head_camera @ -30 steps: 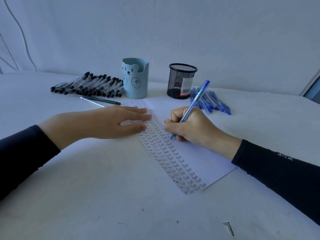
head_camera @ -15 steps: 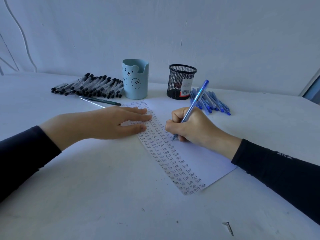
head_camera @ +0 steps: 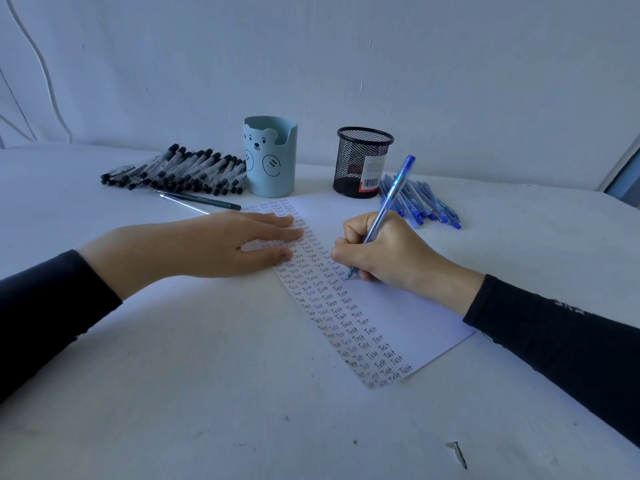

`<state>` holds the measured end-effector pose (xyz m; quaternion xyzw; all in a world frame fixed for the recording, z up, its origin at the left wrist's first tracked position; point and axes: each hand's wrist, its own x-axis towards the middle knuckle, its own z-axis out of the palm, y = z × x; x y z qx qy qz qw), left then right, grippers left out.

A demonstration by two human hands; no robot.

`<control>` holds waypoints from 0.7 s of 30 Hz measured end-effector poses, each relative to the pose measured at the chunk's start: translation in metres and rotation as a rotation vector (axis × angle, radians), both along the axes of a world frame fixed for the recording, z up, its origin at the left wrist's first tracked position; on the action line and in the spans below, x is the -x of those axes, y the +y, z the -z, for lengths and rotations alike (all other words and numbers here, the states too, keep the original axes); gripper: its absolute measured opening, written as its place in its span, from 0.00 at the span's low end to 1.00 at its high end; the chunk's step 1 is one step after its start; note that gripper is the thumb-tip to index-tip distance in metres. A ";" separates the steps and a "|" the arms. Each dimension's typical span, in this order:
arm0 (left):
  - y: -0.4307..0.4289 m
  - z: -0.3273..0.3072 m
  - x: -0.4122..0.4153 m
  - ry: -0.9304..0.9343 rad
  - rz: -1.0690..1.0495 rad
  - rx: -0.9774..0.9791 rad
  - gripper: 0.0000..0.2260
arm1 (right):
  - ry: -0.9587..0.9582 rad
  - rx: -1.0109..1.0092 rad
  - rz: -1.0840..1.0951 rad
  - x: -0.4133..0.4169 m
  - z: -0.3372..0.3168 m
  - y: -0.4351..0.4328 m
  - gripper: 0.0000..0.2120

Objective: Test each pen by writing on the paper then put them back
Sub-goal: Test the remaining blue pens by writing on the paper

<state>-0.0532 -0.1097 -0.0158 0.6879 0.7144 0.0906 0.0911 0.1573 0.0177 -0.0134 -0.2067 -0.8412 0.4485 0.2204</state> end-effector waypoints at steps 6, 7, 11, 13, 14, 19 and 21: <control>0.000 0.000 0.001 -0.006 0.001 -0.004 0.32 | 0.023 -0.013 0.013 0.000 0.000 0.001 0.21; 0.000 0.000 0.001 -0.007 -0.001 -0.003 0.32 | 0.022 -0.024 0.010 0.000 0.000 0.000 0.21; 0.000 0.000 0.000 -0.011 0.005 -0.006 0.32 | 0.014 -0.027 0.000 -0.001 0.000 0.000 0.21; -0.001 -0.001 0.000 -0.012 0.003 -0.002 0.32 | 0.017 -0.026 0.001 -0.001 0.000 0.001 0.21; -0.001 -0.001 0.000 -0.011 0.003 0.000 0.32 | 0.017 -0.030 -0.001 0.000 0.001 0.001 0.21; -0.001 0.000 0.000 0.000 0.006 0.002 0.32 | 0.001 -0.029 0.005 -0.002 0.001 0.002 0.20; -0.001 0.000 0.000 -0.006 0.006 -0.002 0.32 | 0.031 0.017 0.004 -0.002 -0.002 0.003 0.20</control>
